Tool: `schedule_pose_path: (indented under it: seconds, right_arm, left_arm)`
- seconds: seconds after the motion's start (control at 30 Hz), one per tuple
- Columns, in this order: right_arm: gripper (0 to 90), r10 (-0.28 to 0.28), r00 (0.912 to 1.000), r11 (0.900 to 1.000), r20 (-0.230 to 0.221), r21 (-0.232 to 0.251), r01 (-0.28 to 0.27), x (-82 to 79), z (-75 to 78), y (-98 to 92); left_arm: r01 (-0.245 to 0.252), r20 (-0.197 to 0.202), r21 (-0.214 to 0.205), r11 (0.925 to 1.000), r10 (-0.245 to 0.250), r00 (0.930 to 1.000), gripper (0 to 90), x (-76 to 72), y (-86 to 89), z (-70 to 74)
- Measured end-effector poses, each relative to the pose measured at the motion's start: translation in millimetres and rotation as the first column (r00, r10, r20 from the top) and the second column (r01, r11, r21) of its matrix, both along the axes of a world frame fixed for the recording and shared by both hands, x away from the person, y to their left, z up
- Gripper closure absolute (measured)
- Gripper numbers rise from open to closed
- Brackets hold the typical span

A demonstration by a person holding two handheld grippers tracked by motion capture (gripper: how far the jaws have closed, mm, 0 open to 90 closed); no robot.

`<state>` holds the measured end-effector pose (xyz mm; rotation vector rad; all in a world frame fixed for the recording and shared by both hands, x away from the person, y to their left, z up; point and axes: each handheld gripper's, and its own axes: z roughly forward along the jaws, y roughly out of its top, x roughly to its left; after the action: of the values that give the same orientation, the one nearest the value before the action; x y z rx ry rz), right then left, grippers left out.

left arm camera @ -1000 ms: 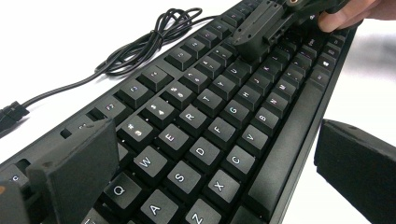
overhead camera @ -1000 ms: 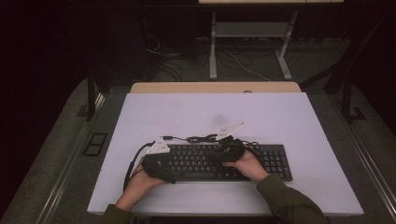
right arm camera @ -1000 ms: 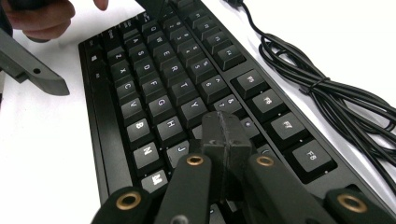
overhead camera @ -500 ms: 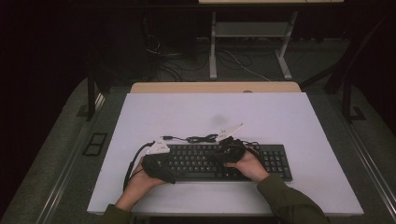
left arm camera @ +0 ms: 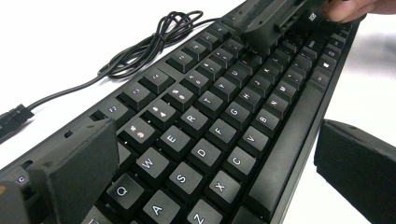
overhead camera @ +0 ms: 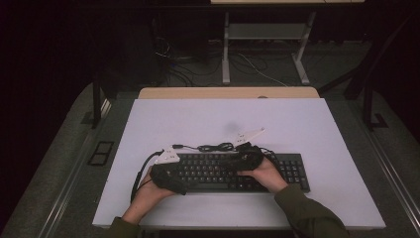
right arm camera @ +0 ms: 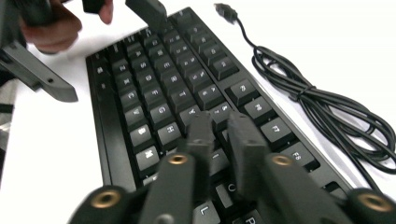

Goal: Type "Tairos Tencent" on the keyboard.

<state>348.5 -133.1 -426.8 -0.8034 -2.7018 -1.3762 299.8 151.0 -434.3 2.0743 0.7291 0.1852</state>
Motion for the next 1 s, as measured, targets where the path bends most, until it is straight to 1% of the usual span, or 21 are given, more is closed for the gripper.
schedule_pose_path:
  seconds: [0.13,0.17,0.2,0.27,0.37,0.47,0.6,0.77,0.9,1.0]
  right_arm:
    - [52.1,-0.021,0.9994,0.9986,0.028,0.048,0.02,-0.3,1.5,-3.1]
    - [50.1,-0.029,0.999,0.9982,0.035,0.053,0.027,-0.2,1.8,-4.2]
    - [47.5,-0.038,0.9989,0.9972,0.029,0.065,0.036,-0.4,2.2,-5.2]
    - [41.1,-0.064,0.9974,0.9947,0.033,0.083,0.061,0.1,2.9,-8.0]
    - [34.6,-0.076,0.9963,0.9924,0.039,0.1,0.072,0.8,3.1,-11.5]
    - [31.2,-0.079,0.9959,0.9904,0.043,0.117,0.074,1.1,2.9,-14.5]
    - [29.6,-0.09,0.995,0.9878,0.042,0.131,0.084,2.1,2.8,-16.7]
    - [28.7,-0.096,0.9942,0.9877,0.049,0.128,0.089,2.1,3.1,-17.9]
    - [27.9,-0.101,0.9936,0.9871,0.05,0.13,0.094,2.4,3.2,-18.0]
    - [27.7,-0.099,0.9939,0.9874,0.049,0.129,0.092,2.3,2.6,-17.6]
  left_arm:
    - [0.0,-0.001,-0.001,1.0,0.0,1.0,0.0,0.0,0.3,-0.2]
    - [0.0,-0.001,-0.003,1.0,0.0,1.0,0.0,0.1,0.4,-0.4]
    - [0.0,-0.002,-0.003,1.0,0.0,1.0,0.0,0.1,0.5,-0.3]
    - [0.0,-0.001,-0.004,1.0,0.0,1.0,0.0,0.0,0.4,-0.2]
    - [0.0,-0.002,-0.002,1.0,0.0,1.0,0.0,-0.1,0.0,-0.3]
    - [0.0,-0.003,-0.004,1.0,0.0,1.0,0.0,0.1,0.0,-0.4]
    - [-0.002,0.001,-0.007,1.0,0.002,1.0,0.8,0.9,0.3,0.2]
    - [-0.006,0.009,-0.004,1.0,0.006,0.9999,3.4,2.4,-0.2,1.4]
    - [-0.007,0.025,-0.003,1.0,0.007,0.9997,7.6,3.4,0.4,3.6]
    - [-0.008,0.036,-0.008,0.9999,0.009,0.9993,13.6,4.5,0.8,5.9]
